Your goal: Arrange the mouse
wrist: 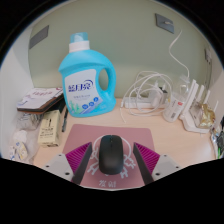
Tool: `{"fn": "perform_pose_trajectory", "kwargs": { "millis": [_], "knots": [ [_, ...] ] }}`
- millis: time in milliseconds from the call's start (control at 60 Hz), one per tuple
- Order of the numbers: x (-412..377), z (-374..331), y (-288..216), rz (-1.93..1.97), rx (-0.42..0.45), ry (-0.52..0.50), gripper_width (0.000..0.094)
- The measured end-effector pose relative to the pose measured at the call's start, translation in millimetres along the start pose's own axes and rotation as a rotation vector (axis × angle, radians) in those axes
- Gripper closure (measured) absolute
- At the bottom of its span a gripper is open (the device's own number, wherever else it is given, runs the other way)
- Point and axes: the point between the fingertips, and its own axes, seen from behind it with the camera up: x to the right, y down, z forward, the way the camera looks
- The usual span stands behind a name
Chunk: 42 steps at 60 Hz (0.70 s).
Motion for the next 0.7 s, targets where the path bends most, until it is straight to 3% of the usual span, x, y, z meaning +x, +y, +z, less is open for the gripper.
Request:
{"fn": "perform_pose_trajectory", "kwargs": {
  "millis": [67,350,700],
  "knots": [
    [3,-21,-11,0.0,0.032,0.027,0.0115],
    [-15,-156,-27,-0.012,0.16,0.102,0.0084],
    [-50,-276,14,-0.021,0.194,0.144,0.0081]
  ]
}}
